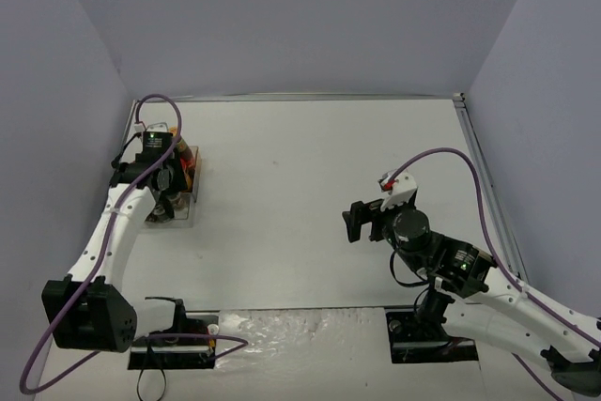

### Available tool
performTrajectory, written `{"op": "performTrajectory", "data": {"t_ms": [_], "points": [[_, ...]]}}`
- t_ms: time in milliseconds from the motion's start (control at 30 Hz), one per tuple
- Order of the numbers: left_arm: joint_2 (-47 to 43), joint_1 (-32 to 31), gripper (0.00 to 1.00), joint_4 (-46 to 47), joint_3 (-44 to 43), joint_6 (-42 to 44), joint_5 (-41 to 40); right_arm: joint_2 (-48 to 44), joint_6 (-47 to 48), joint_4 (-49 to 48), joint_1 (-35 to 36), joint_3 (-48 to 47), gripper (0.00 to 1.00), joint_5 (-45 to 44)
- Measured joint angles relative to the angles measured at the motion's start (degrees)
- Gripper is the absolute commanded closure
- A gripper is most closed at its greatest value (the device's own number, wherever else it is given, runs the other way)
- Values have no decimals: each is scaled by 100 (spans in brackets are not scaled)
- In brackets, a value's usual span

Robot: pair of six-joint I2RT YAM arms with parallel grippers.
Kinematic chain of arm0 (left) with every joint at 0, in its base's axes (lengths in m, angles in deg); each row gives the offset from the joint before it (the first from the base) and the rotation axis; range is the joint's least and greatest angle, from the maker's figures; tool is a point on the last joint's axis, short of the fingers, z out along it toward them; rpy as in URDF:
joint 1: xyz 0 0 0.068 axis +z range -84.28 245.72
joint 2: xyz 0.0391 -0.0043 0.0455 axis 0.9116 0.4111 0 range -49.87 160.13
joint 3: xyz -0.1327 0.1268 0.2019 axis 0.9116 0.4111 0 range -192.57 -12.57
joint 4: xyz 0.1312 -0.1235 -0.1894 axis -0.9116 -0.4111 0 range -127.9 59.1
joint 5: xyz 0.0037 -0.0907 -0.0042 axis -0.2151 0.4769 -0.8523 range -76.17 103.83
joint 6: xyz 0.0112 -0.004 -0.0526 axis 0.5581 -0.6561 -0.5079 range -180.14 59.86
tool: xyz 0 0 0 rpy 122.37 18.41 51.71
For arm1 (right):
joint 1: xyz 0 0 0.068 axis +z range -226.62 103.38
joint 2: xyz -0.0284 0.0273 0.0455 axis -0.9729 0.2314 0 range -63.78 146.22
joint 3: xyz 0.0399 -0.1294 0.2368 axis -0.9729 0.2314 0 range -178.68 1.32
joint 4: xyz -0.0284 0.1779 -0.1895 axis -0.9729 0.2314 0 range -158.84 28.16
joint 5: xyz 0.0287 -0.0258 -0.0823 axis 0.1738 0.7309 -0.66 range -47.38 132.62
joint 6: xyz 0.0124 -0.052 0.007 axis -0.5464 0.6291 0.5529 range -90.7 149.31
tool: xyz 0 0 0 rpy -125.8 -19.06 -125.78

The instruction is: Organize the condiment bottles

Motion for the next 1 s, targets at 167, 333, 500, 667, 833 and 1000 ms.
{"op": "performTrajectory", "data": {"t_ms": [167, 333, 500, 667, 833, 1000], "points": [[184, 17, 97, 121, 293, -22, 128, -21, -4, -1, 0, 38, 0, 0], [269, 17, 83, 298, 451, -124, 160, 36, -4, 1, 0, 64, 0, 0], [388, 17, 73, 361, 562, -188, 169, 81, -4, -1, 0, 66, 0, 0], [480, 17, 62, 390, 578, -267, 165, 62, -20, -3, 0, 76, 0, 0], [474, 17, 41, 398, 612, -330, 160, -2, -58, -1, 0, 121, 0, 0], [465, 17, 24, 385, 639, -399, 172, -13, -70, -1, 0, 127, 0, 0]]}}
